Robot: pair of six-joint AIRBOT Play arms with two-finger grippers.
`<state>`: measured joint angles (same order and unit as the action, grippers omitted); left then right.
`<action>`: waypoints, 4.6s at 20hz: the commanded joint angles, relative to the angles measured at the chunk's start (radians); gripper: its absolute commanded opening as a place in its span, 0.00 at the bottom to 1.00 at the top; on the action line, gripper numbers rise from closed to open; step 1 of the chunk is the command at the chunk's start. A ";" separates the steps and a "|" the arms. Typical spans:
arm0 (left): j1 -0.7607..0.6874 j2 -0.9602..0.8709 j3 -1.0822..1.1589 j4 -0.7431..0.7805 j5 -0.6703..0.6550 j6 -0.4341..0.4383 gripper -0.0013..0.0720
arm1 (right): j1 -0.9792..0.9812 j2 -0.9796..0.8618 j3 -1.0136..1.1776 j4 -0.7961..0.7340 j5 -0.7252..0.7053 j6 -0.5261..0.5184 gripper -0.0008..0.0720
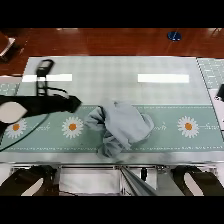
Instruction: Fold the shirts.
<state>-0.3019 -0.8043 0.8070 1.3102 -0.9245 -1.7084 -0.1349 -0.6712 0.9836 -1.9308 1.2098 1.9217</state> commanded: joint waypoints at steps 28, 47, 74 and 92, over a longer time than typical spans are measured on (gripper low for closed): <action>0.098 -0.579 -0.105 -0.553 -0.108 0.574 0.04 | 0.200 -0.358 -0.500 0.926 -0.079 -0.392 0.57; 0.402 -0.317 0.539 -0.745 -0.101 0.525 0.04 | 0.175 -0.411 0.578 0.818 0.073 -0.436 0.04; 0.496 0.282 -0.199 -0.592 -0.163 0.484 0.04 | 0.173 -0.328 0.394 0.536 0.083 -0.369 0.04; 0.628 -0.130 0.030 -0.351 -0.056 0.409 0.71 | -0.108 -0.714 0.561 0.509 0.220 -0.318 0.58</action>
<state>0.1478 -0.9440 0.7460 0.9146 -0.8856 -1.2541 -0.1368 -1.5017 1.6604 -1.3163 1.3605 1.5799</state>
